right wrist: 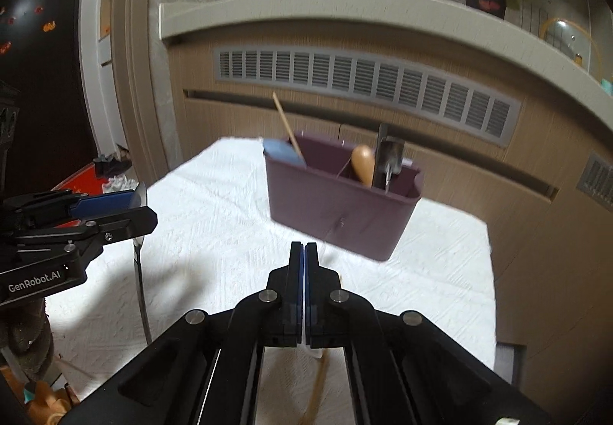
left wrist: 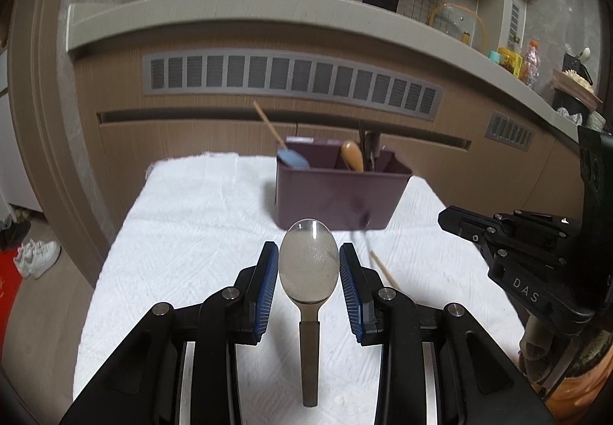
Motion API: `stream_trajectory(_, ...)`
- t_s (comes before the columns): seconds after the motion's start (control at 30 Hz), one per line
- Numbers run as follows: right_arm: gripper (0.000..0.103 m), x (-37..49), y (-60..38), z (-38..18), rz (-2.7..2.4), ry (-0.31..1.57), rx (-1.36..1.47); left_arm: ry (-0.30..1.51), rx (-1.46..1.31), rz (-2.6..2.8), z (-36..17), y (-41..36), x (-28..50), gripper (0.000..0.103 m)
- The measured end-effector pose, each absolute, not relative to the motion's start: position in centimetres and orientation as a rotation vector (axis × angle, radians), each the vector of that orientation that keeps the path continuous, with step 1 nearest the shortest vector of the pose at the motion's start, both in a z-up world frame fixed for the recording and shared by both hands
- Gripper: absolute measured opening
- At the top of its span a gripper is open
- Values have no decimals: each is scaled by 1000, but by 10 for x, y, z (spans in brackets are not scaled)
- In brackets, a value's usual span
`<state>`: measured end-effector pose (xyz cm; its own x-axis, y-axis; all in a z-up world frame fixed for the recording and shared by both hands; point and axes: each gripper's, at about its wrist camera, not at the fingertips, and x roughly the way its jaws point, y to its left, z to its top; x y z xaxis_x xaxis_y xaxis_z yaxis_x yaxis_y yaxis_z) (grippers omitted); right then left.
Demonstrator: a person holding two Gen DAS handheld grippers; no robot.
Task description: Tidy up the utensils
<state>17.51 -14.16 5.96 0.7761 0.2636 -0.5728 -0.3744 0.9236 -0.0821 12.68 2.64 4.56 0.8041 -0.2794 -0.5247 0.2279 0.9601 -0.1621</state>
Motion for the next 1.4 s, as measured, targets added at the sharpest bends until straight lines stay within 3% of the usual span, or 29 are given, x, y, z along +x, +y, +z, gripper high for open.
stream_trajectory(0.23, 0, 180, -160, 72, 353, 597, -161, 560, -86, -262, 57, 23, 122, 34)
stream_trajectory(0.4, 4, 210, -166, 36, 382, 761, -128, 595, -108, -237, 45, 31, 130, 34)
stream_trajectory(0.5, 28, 232, -159, 10, 344, 811, -121, 612, -127, -231, 35, 38, 137, 34)
stream_trajectory(0.53, 41, 238, -156, 4, 332, 815, -118, 617, -137, -235, 31, 42, 139, 34)
stream_trajectory(0.6, 46, 255, -146, -8, 309, 828, -114, 621, -150, -244, 26, 47, 142, 34)
stream_trajectory(0.8, 44, 300, -119, -42, 275, 942, -64, 620, -191, -254, 18, 64, 147, 34)
stream_trajectory(1.0, 19, 307, -109, -54, 193, 992, -115, 617, -220, -259, 13, 74, 147, 34)
stream_trajectory(1.07, 6, 301, -113, -50, 214, 983, -108, 615, -221, -258, 14, 73, 146, 34)
stream_trajectory(1.4, 0, 236, -139, 6, 334, 843, -103, 603, -172, -269, 24, 55, 138, 34)
